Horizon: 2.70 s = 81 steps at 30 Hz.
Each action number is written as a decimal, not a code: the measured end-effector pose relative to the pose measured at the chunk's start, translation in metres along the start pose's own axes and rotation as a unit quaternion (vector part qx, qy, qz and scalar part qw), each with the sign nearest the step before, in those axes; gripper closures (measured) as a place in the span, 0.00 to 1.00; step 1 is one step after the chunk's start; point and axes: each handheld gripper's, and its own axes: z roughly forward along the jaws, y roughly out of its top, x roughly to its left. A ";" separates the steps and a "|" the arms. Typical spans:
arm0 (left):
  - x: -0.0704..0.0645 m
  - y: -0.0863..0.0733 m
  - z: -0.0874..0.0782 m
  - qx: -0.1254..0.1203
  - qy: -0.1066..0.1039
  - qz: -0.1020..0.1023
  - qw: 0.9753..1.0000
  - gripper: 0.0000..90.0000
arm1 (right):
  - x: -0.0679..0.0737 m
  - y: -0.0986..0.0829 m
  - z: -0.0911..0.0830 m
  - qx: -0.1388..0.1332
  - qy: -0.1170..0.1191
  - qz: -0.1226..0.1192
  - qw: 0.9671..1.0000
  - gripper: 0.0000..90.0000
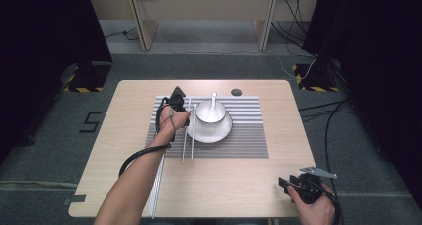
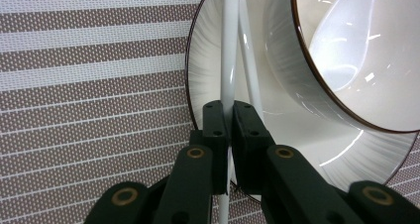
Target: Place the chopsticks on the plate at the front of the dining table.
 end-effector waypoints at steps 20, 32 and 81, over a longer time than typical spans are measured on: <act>0.002 0.000 0.008 -0.011 0.002 -0.010 1.000 0.94 | 0.000 0.000 0.000 0.002 0.001 0.001 1.000 0.56; 0.001 0.001 0.013 -0.007 0.004 -0.018 1.000 0.94 | 0.000 0.000 0.000 0.002 0.001 0.001 1.000 0.56; 0.019 -0.038 -0.035 -0.008 -0.010 0.045 0.999 0.82 | 0.001 -0.001 0.000 0.002 -0.002 0.002 1.000 0.57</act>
